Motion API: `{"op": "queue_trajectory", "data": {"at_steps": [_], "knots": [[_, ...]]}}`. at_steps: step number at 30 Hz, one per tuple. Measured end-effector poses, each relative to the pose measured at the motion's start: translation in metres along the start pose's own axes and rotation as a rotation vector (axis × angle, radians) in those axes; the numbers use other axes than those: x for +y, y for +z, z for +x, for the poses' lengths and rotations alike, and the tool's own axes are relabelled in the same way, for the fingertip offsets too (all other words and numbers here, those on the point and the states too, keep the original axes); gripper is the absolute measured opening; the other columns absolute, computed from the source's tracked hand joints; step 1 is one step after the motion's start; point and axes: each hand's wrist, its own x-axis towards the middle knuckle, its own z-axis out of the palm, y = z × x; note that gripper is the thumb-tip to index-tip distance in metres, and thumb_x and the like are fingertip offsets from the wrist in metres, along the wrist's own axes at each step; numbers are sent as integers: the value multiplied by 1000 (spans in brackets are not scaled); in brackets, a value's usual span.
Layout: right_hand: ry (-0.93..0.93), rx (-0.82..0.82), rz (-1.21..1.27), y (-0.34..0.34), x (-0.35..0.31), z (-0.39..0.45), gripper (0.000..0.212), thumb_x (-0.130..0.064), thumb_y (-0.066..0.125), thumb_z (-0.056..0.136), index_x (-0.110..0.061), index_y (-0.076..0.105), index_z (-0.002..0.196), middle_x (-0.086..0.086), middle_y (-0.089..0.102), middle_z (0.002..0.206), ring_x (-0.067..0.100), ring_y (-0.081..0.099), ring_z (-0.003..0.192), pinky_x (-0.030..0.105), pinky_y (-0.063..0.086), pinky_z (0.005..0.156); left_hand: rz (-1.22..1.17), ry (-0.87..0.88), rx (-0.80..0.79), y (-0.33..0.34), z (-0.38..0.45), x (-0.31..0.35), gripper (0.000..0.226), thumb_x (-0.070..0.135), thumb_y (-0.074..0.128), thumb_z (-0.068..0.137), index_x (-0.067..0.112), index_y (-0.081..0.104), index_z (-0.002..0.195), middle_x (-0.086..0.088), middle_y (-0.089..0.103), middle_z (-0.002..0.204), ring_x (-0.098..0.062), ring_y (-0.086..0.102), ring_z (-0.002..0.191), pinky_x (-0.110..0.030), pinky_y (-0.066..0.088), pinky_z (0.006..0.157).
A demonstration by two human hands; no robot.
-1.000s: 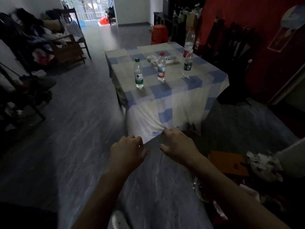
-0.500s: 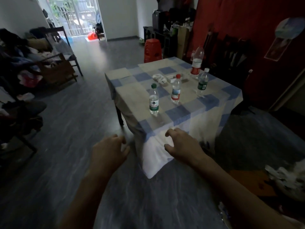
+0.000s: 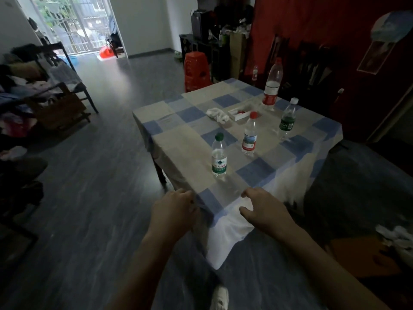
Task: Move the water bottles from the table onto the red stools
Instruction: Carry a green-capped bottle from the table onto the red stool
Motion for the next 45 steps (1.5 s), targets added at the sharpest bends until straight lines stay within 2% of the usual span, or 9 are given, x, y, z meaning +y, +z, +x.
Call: {"op": "queue_trajectory", "data": {"at_steps": [4,11,19,26,29,32,36,40,45], "knots": [[63,-3,40,1,5,58,40,-38,57,89,-23,54,126,-1,58,128,17,59,109,35,53,84,39,37,-28,1,72,-15,25,46,56,86,26,66,99,8,65,103,-19,62,95,-30,47,70],[137,-41,62,2,17,150,40,-39,58,88,-23,54,124,0,58,126,19,58,112,39,52,90,64,99,-23,-7,193,-20,30,49,61,87,31,63,111,9,65,110,-13,59,98,-33,52,80],[201,-78,54,4,16,200,41,-36,56,88,-24,51,126,0,56,130,20,54,118,38,51,90,14,176,-274,7,274,-21,76,52,71,79,24,35,140,3,55,133,-20,48,123,-38,42,93],[391,-32,121,26,5,218,37,-33,60,83,-23,52,117,1,58,124,23,57,114,39,51,88,25,489,-375,28,340,-25,70,55,77,70,24,49,126,7,57,127,-16,54,115,-35,46,89],[526,-6,168,34,-6,220,40,-32,62,87,-22,52,124,2,55,131,22,55,119,41,50,94,61,654,-411,35,364,-28,71,56,77,70,26,47,127,11,55,129,-13,53,116,-29,41,82],[633,25,206,47,-17,221,41,-30,61,90,-20,50,129,2,53,135,21,53,122,38,47,100,-21,801,-439,48,381,-33,65,52,79,69,26,50,121,13,56,122,-9,54,112,-24,40,80],[788,26,232,58,-30,219,45,-31,62,89,-21,49,131,1,54,135,21,57,116,36,49,95,-128,887,-557,69,396,-39,64,56,81,60,31,50,110,14,58,113,-11,57,106,-37,51,87],[901,24,273,65,-38,210,46,-32,65,87,-26,48,130,0,55,131,20,61,109,38,53,91,-141,975,-594,76,403,-39,59,61,77,57,42,46,104,23,56,107,-5,56,100,-35,52,83],[949,57,282,71,-46,204,45,-32,67,87,-28,50,128,-3,53,132,17,62,104,39,55,88,-174,1017,-659,74,409,-33,55,57,78,62,42,49,107,25,56,107,-4,55,101,-37,51,87]]}}
